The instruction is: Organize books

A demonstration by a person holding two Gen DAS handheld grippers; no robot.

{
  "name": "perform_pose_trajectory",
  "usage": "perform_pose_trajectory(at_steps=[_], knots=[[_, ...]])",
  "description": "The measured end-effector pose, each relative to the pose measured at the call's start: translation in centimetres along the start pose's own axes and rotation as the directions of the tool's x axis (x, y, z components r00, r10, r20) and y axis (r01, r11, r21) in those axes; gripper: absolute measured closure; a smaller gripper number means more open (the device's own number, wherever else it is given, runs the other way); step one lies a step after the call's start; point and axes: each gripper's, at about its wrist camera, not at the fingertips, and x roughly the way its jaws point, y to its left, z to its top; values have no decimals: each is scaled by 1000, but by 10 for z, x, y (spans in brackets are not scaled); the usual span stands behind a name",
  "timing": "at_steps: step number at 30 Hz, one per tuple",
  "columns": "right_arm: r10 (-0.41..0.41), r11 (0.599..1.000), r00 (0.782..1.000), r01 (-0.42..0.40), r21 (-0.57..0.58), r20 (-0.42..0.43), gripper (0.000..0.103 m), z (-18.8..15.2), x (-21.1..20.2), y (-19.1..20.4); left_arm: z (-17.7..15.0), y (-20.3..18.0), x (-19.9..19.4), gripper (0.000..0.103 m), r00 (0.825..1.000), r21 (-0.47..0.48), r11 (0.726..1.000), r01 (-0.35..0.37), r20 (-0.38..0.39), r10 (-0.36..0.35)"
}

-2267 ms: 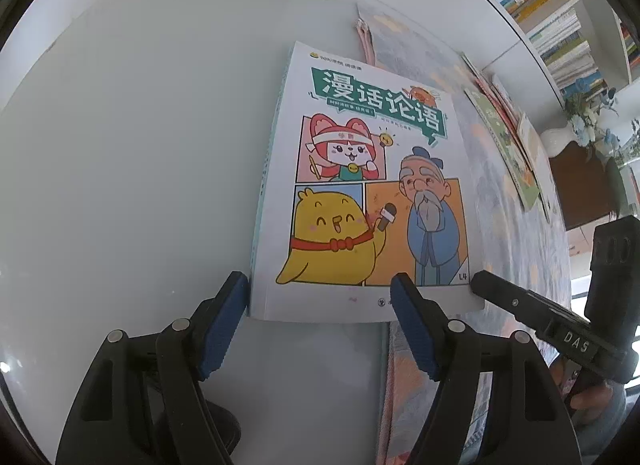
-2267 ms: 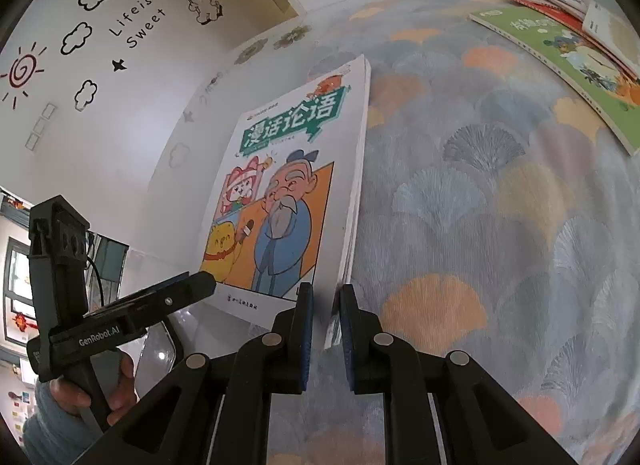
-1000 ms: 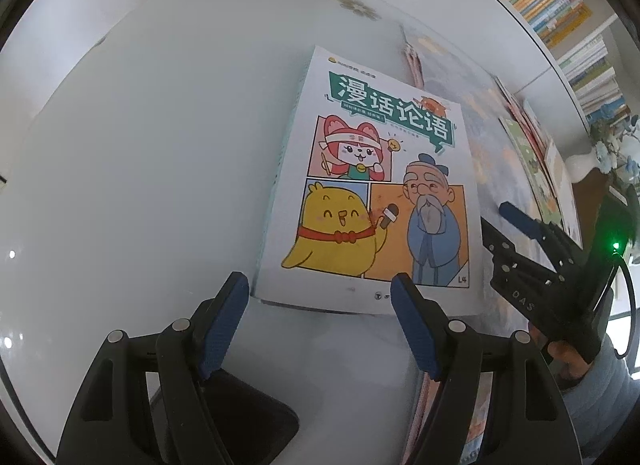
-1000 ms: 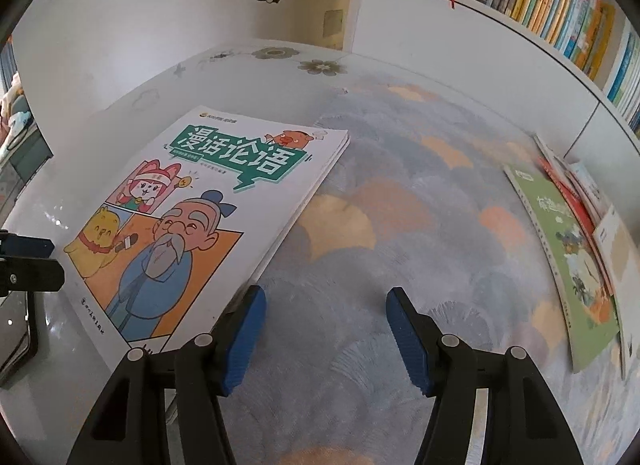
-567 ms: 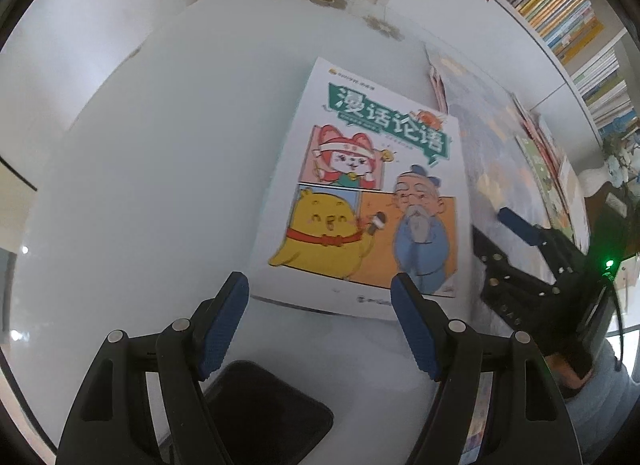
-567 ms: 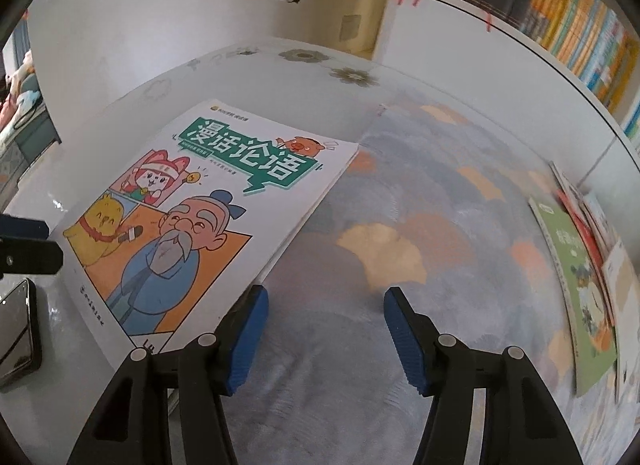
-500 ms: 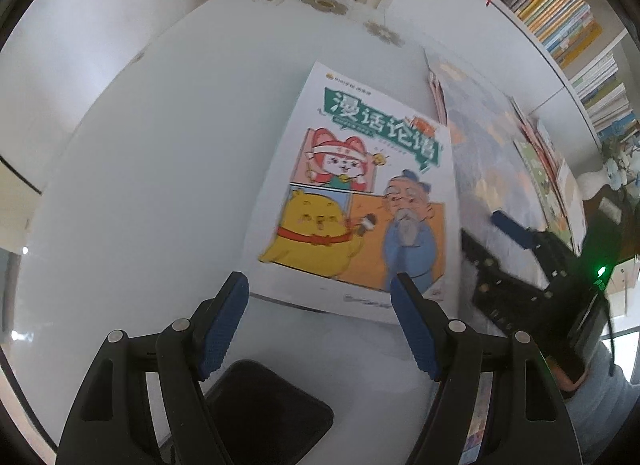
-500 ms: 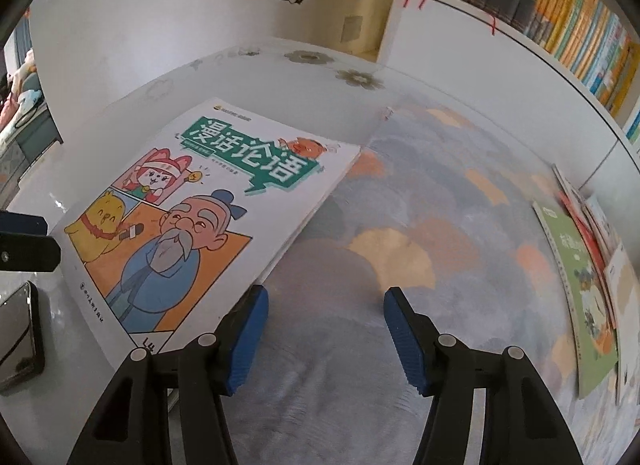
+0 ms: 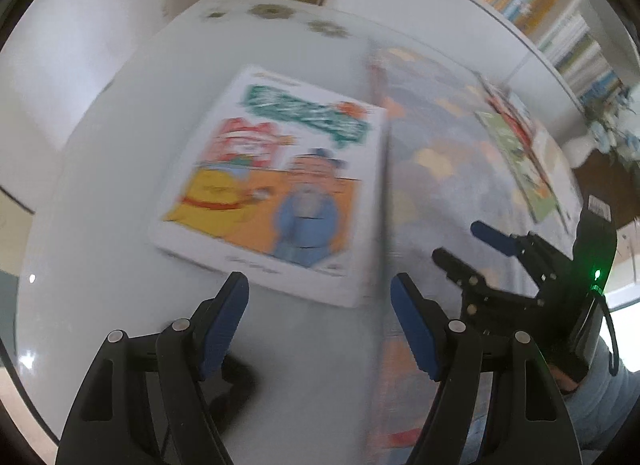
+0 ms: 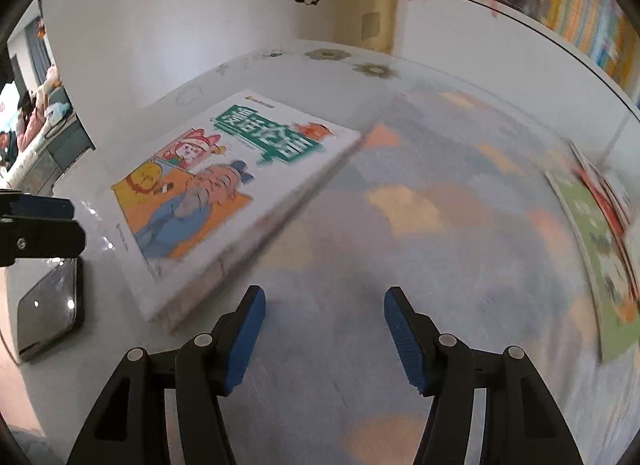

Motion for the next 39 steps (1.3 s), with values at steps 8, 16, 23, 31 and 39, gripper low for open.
perform_pose_trajectory(at_steps=[8,16,23,31,39], knots=[[-64,996,998,64,54,-6,43,-46,-64,-85,-6,-123,20,31,999,133,990,49,-11,-48],[-169,972,986,167,168,-5,38,-89,-136,-212,2,-255,37,31,996,302,950,78,7,-84],[-229,885,973,201,421,18,25,-120,-187,-346,39,-350,35,31,980,395,910,130,86,-177],[-241,786,971,188,589,12,25,-145,-171,-432,95,-417,106,31,992,415,909,41,92,-87],[-178,663,976,23,748,128,25,-158,-133,-481,128,-442,164,31,987,365,928,-68,158,10]])
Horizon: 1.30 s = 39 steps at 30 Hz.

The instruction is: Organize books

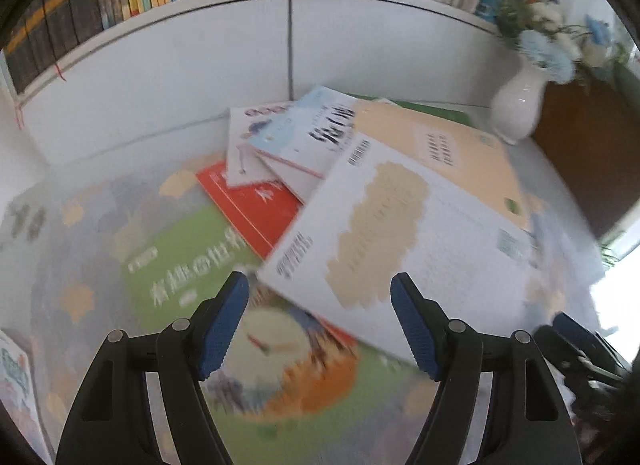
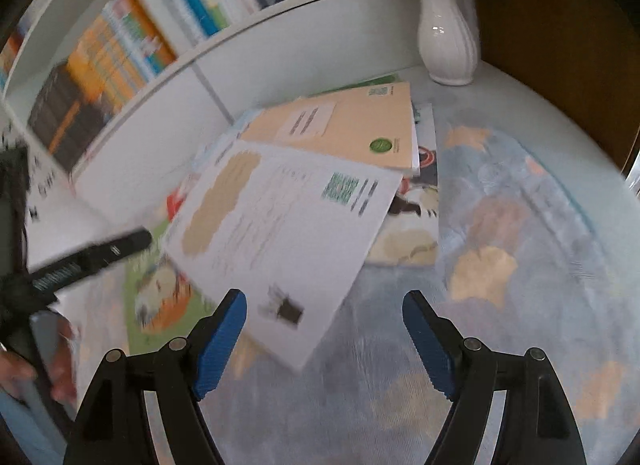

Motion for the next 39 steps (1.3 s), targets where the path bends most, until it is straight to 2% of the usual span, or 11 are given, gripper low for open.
perform_pose_trajectory(at_steps=[4,9,11,15,19,24,26,28,31,34,39], knots=[[79,994,996,-76,78,-44,25,4,24,-14,9,5,21,31,1000,-57,998,16,22,-15],[165,986,985,-163,43,-42,24,3,41,-14,25,14,62,34,996,-97,993,69,-46,-74],[190,981,981,-188,42,-44,12,5,44,-11,30,16,69,34,992,-109,988,109,-59,-115],[212,977,977,-212,29,-15,0,1,48,-6,31,16,74,44,978,-129,976,176,-86,-188],[222,974,975,-221,58,-18,4,1,52,2,27,9,69,46,985,-64,988,140,-93,-146],[321,927,947,-309,211,-26,22,1,47,-15,18,15,61,47,988,-28,996,87,-128,-90],[342,923,939,-330,196,-29,29,0,39,-12,12,19,58,47,987,-23,998,64,-146,-66],[358,926,934,-355,129,0,38,1,24,-1,5,26,52,47,988,-38,998,47,-146,-52],[423,905,905,-424,19,52,67,6,-4,18,-4,40,42,48,984,-93,994,64,-158,-79],[433,889,901,-426,-164,6,90,6,-23,56,-13,48,31,49,981,-119,989,85,-162,-104],[422,865,905,-419,-275,-51,93,-24,-39,94,-35,74,-8,49,990,-94,996,0,-143,-13]])
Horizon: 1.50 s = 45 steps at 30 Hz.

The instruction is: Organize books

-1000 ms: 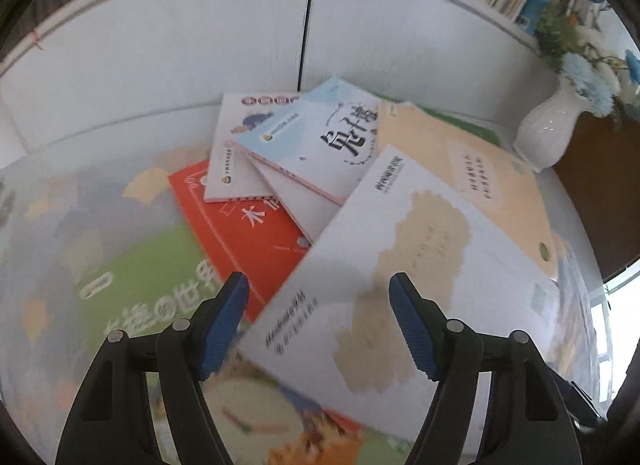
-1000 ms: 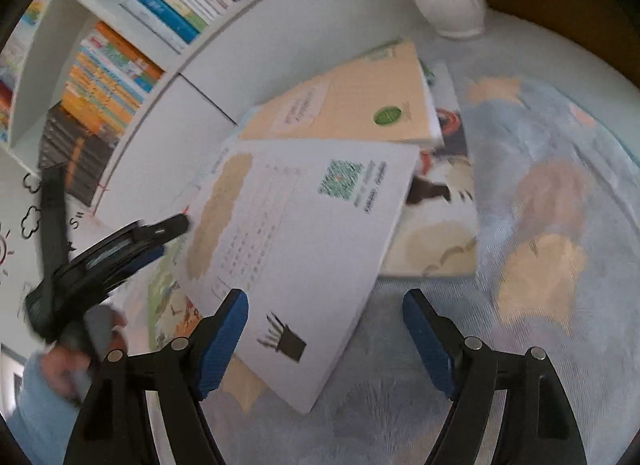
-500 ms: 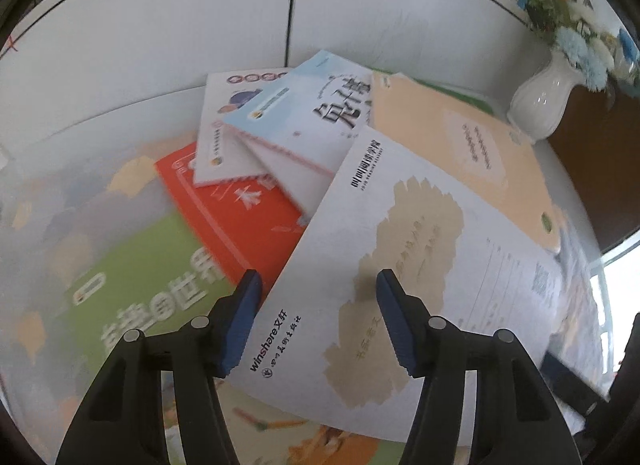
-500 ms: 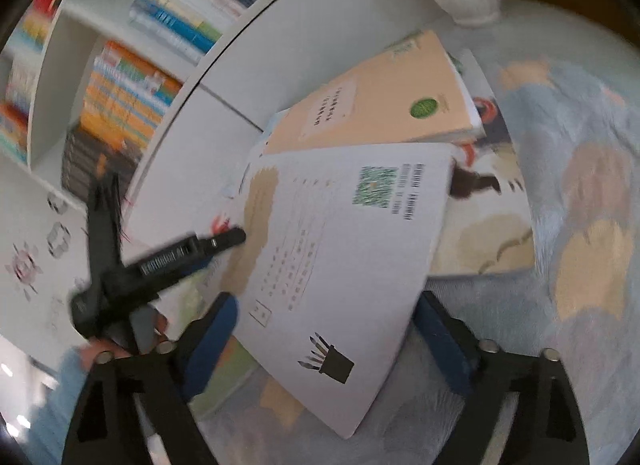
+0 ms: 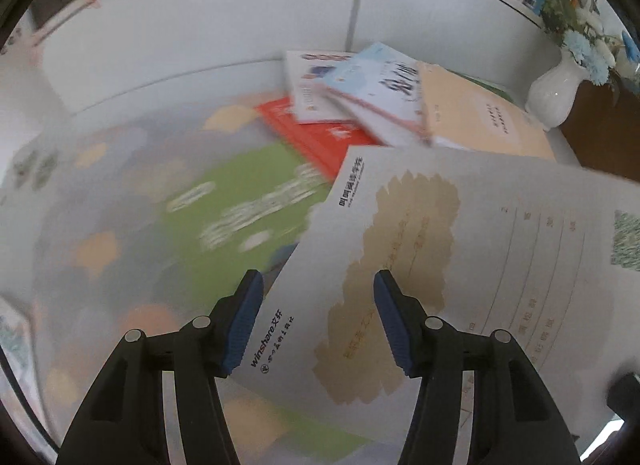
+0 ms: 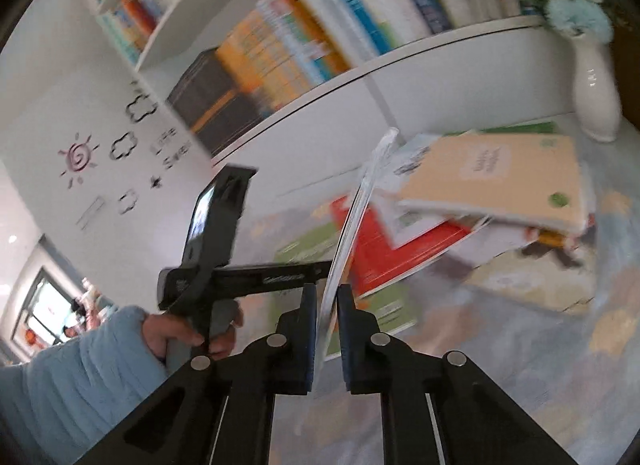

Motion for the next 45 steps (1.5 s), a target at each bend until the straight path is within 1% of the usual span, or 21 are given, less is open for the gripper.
perform_pose_trajectory(at_steps=[2,3,5,7,11,12,15,17,20,23,25,27,29,31,33,35,36,38,40,42,45], knots=[[-52,994,998,50,-97,-23,93,-10,3,23,-7,20,-16,49,1000,-48,999,15,13,-14],[-60,987,997,54,-149,-39,93,-15,4,34,-13,36,-30,49,998,-86,995,50,31,-47],[-34,976,998,20,-216,-61,94,-24,8,56,-25,62,-60,49,994,-134,986,96,72,-87],[-24,958,998,7,-286,-55,95,-30,9,85,-36,81,-90,49,991,-135,987,82,115,-67],[-32,876,999,12,-483,-33,95,-39,14,152,-61,126,-159,47,977,-120,991,57,210,-31],[-18,846,999,-8,-534,-44,95,-44,15,173,-67,137,-174,47,974,-126,991,47,226,-17],[31,798,993,-91,-596,-110,95,-55,22,213,-90,173,-211,44,965,-155,988,21,261,20],[89,796,978,-182,-577,-186,95,-65,27,235,-105,193,-226,42,963,-168,986,-20,263,64],[88,801,949,-248,-544,-303,95,-90,42,256,-141,227,-244,41,957,-191,975,-110,246,156],[40,797,882,-311,-517,-470,83,-136,59,265,-176,247,-235,40,968,-215,967,-138,178,177],[-2,781,861,-316,-538,-509,80,-176,60,268,-204,255,-213,40,984,-248,962,-119,99,147],[19,823,817,-340,-456,-576,80,-197,69,261,-229,251,-190,40,995,-255,963,-92,21,100],[2,858,819,-296,-419,-573,80,-202,76,256,-249,238,-171,40,997,-241,968,-71,-36,64],[-47,875,843,-224,-428,-536,80,-195,79,252,-263,219,-153,40,997,-215,976,-35,-75,19],[-62,891,853,-186,-414,-518,69,-186,78,247,-270,207,-148,40,996,-200,980,-13,-88,-5],[-95,904,865,-133,-406,-494,25,-180,81,237,-269,192,-141,40,995,-173,985,-21,-104,3],[-139,907,865,-84,-412,-483,23,-180,85,231,-268,186,-137,40,993,-156,987,-36,-117,18],[-203,917,835,-22,-399,-511,23,-183,94,220,-267,176,-128,40,986,-121,988,-99,-148,80],[-205,936,797,-9,-351,-568,25,-187,105,206,-268,174,-124,40,979,-128,982,-139,-168,117],[-182,945,782,-29,-327,-596,25,-187,110,199,-273,172,-125,40,983,-166,980,-111,-164,83],[-234,928,763,-9,-372,-603,25,-192,119,198,-281,173,-126,40,985,-213,974,-71,-169,35]])
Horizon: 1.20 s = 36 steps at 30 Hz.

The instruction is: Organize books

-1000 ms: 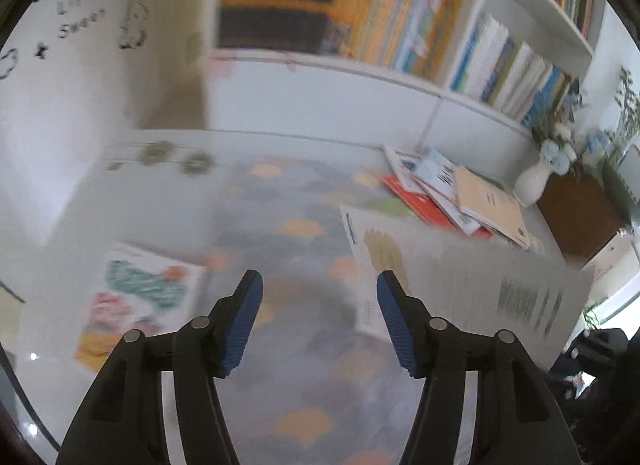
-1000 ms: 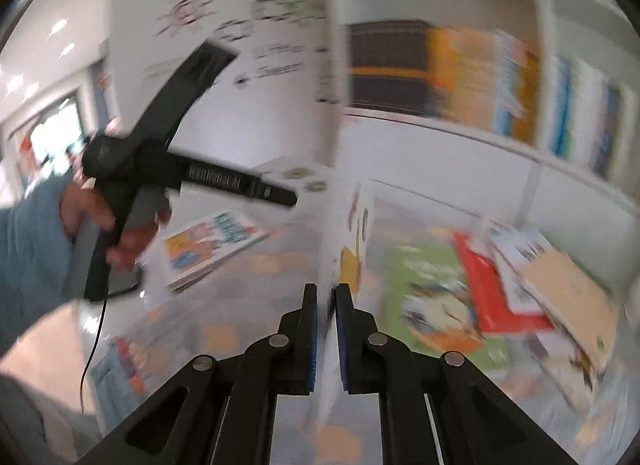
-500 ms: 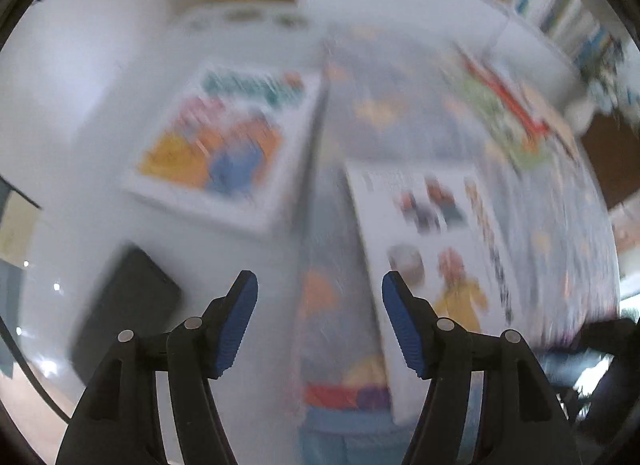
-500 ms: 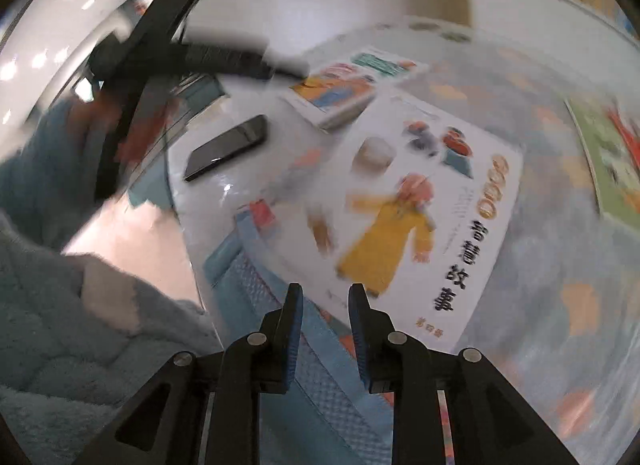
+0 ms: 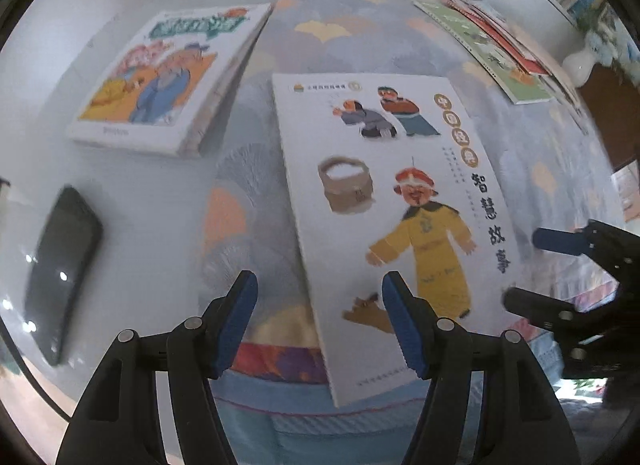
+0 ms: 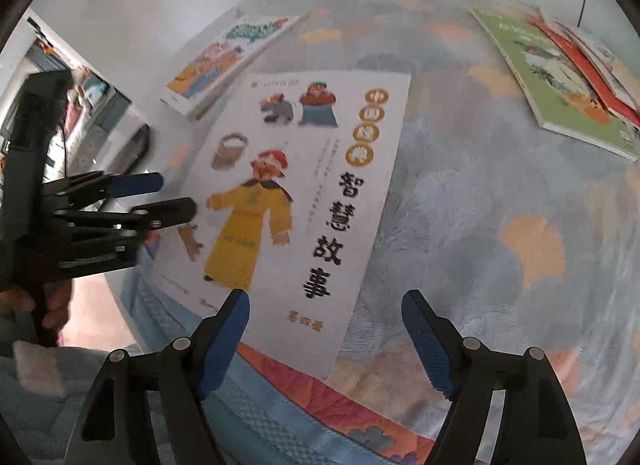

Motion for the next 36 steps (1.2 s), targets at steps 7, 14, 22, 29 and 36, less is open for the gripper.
perform_pose_trajectory(at_steps=[7,14,22,29,36], knots=[[0,998,1000,0,-70,-5,25,-1,9,9,-8,-3,4,40,1000,-29,1000,12,-16,-13],[77,992,997,-76,-100,8,24,0,12,13,-17,-13,1,40,999,-13,1000,28,-22,-28],[168,982,986,-166,-85,17,28,3,10,10,-14,-7,2,40,990,-91,986,139,1,-139],[153,985,988,-150,-85,29,34,1,6,13,-15,-8,0,40,990,-100,985,137,-2,-138],[416,900,905,-424,102,91,19,-2,12,-27,-15,3,3,24,966,-145,955,259,22,-258]])
